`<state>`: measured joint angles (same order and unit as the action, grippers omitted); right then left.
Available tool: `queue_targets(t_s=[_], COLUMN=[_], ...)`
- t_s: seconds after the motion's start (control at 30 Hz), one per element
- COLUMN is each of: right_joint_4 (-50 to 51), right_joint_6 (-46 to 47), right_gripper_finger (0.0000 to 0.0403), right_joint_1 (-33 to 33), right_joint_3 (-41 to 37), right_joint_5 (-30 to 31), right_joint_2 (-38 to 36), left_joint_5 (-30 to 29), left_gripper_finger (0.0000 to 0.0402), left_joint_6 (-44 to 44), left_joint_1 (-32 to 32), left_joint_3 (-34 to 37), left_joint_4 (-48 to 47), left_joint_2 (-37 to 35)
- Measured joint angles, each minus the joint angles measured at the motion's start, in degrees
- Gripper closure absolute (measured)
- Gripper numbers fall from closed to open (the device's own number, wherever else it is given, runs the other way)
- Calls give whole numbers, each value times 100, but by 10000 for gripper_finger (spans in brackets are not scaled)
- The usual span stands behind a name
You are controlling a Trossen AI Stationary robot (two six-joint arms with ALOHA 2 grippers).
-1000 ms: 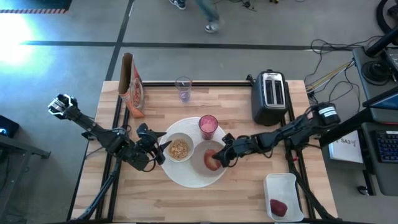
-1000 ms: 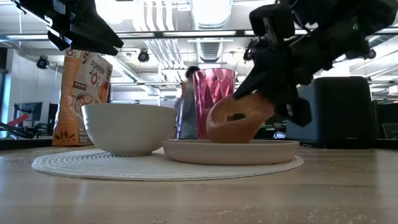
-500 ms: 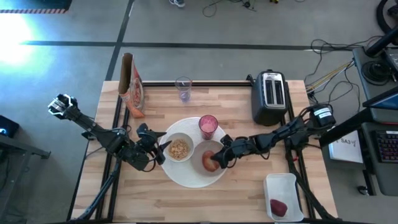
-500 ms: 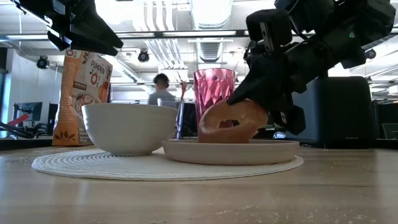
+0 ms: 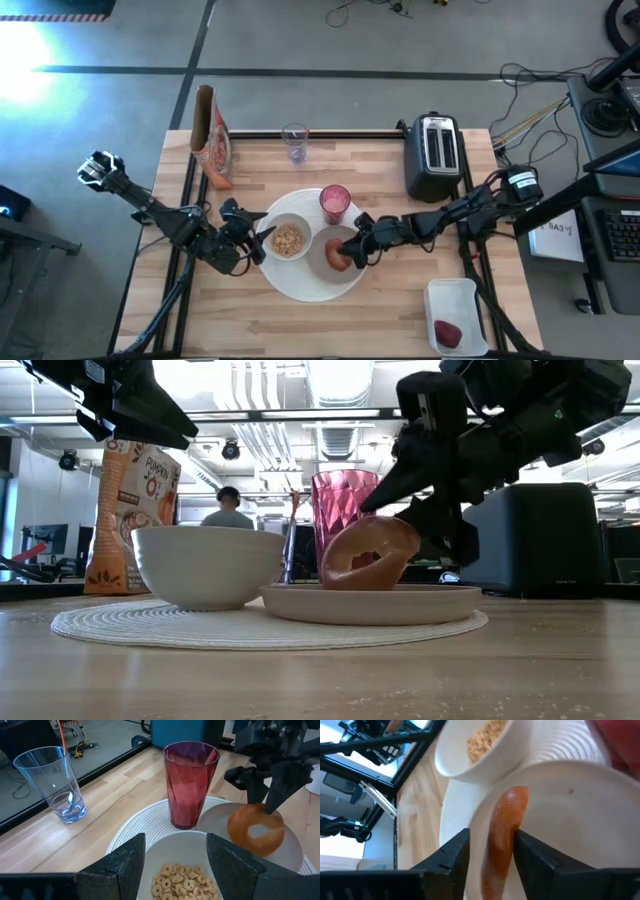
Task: Arrange a breakfast setting
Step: Put the brown toasted bread on the gray plate, then put the red apple on the white mat
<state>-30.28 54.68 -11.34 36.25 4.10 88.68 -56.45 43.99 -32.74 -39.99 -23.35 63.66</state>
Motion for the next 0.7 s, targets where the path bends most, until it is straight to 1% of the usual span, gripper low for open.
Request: queue_targets(t_s=[0.1,0.2,0.3,0.43,0.5,0.7], right_joint_4=[22,219,839,1938,2337,2757], right_joint_6=[-256,-376,-391,-413,-400,-76], right_gripper_finger=[255,247,246,247,247,248], right_joint_1=[24,53,105,138,138,136], right_joint_3=[0,1,2,2,2,2], right_joint_5=[0,46,104,470,537,452], right_joint_2=[-172,-413,-698,-1100,-1308,-1881], left_joint_5=[0,0,2,2,0,1], left_gripper_finger=[208,208,208,208,208,208], left_joint_6=[-3,-44,-44,-44,-44,-44], left_joint_1=[0,0,-1,0,-2,-1], left_joint_3=[0,0,0,0,0,0], left_joint_4=[1,0,-6,-11,-14,-11], left_joint_2=[0,0,0,0,0,0])
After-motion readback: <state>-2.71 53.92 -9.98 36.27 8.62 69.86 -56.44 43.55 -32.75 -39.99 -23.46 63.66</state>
